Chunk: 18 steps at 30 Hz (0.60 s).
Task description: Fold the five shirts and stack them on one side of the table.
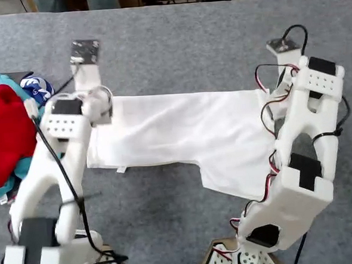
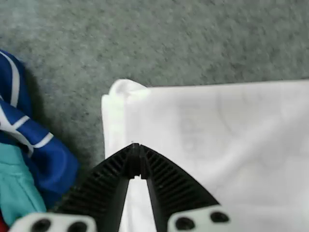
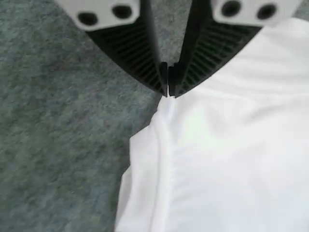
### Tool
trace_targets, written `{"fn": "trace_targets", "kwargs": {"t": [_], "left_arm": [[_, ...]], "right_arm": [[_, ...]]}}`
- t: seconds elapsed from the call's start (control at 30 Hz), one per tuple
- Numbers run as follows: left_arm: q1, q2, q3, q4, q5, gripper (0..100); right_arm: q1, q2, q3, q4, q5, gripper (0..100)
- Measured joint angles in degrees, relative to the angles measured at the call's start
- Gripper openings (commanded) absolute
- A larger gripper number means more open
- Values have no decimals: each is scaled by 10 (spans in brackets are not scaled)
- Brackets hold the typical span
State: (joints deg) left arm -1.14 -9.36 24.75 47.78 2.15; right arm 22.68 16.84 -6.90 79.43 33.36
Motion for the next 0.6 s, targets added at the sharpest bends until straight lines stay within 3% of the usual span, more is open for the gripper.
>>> {"fn": "trace_targets", "kwargs": {"t": [0.23, 0.4, 0.6], "left_arm": [[-33, 219, -105, -119, 45, 28], [-33, 367, -197, -129, 46, 27], [-41, 378, -226, -114, 64, 27]], "right_arm": [[-11, 105, -74, -76, -1, 15], [-11, 188, -129, -78, -1, 15], [-11, 252, -175, -81, -1, 15]]}}
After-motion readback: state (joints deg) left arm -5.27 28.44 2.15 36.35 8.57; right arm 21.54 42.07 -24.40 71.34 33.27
